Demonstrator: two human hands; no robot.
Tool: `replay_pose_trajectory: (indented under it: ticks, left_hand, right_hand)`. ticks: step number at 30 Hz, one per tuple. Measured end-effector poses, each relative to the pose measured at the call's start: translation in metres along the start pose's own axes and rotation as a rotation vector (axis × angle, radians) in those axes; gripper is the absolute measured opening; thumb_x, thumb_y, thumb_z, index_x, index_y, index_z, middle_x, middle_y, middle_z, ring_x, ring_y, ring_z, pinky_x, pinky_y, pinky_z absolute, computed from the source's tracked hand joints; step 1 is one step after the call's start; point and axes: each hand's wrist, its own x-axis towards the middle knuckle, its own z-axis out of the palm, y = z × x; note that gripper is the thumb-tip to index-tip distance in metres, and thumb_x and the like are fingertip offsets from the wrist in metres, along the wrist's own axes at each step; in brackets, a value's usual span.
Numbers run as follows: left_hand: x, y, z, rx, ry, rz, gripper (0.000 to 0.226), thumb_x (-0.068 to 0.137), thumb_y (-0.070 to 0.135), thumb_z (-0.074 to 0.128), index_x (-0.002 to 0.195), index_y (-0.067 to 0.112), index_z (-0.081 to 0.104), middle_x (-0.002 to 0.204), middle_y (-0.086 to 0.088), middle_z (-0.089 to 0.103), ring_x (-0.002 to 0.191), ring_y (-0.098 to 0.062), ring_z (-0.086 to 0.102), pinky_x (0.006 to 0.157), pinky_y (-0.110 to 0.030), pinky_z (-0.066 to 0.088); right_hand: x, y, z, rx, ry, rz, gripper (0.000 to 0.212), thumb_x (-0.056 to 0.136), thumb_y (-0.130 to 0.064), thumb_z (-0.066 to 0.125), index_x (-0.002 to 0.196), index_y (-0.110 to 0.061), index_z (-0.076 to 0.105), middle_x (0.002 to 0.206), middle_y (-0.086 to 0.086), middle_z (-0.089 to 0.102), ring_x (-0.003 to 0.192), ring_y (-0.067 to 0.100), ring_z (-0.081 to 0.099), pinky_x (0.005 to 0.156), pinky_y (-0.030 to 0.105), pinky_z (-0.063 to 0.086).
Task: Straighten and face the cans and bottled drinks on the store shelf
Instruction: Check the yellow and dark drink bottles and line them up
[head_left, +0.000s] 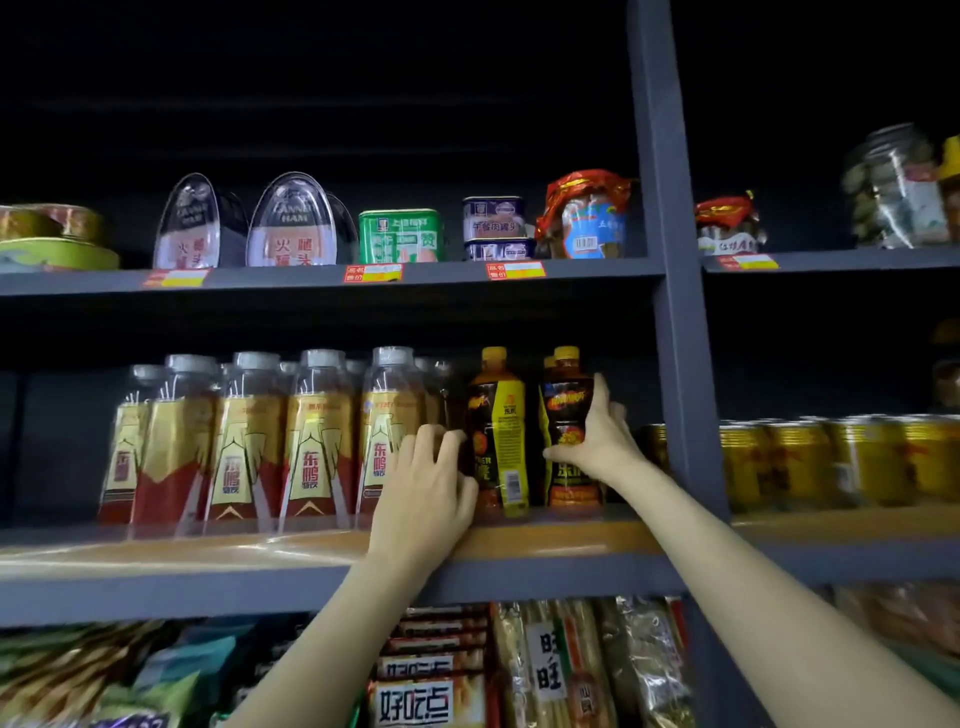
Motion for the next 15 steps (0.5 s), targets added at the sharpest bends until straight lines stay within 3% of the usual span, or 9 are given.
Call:
replay_pose_trajectory:
  ticks: [4, 8, 12, 15]
  left_hand:
    - [0.001, -0.005, 0.008, 0.031, 0.098, 0.011, 0.042, 0.078, 0.029, 0.037, 0.111, 0.011, 0.056, 0.103, -0.007, 0.056, 0.088, -0.023, 0.053, 0.074, -0.034, 0.046]
    - [0.002, -0.005, 0.009, 0.047, 0.095, 0.03, 0.04, 0.08, 0.029, 0.039, 0.11, 0.009, 0.056, 0.104, -0.009, 0.056, 0.089, -0.026, 0.053, 0.075, -0.037, 0.043]
    - [0.001, -0.003, 0.006, 0.035, 0.061, 0.043, 0.054, 0.08, 0.036, 0.025, 0.119, 0.008, 0.051, 0.106, -0.008, 0.054, 0.09, -0.025, 0.053, 0.078, -0.038, 0.039]
    - [0.0, -0.001, 0.002, 0.011, 0.056, 0.052, 0.059, 0.079, 0.036, 0.022, 0.122, 0.006, 0.048, 0.107, -0.01, 0.054, 0.091, -0.026, 0.054, 0.078, -0.038, 0.038]
  right_hand:
    - [0.015, 0.005, 0.012, -0.04, 0.085, 0.039, 0.117, 0.076, -0.023, 0.079, 0.149, -0.028, -0.012, 0.146, 0.017, 0.037, 0.128, 0.037, 0.045, 0.099, 0.047, 0.042]
    - [0.013, 0.002, -0.003, 0.144, 0.007, 0.026, 0.123, 0.068, -0.011, 0.083, 0.15, -0.03, -0.007, 0.146, 0.013, 0.038, 0.131, 0.034, 0.04, 0.104, 0.049, 0.036]
    - [-0.018, -0.005, -0.022, 0.249, -0.04, -0.128, 0.125, 0.064, -0.004, 0.084, 0.149, -0.039, -0.001, 0.145, 0.005, 0.04, 0.131, 0.026, 0.04, 0.107, 0.052, 0.035]
    - [-0.044, -0.01, -0.038, 0.209, -0.072, -0.332, 0.114, 0.067, -0.005, 0.084, 0.148, -0.038, 0.01, 0.139, -0.006, 0.044, 0.127, 0.017, 0.045, 0.106, 0.038, 0.037]
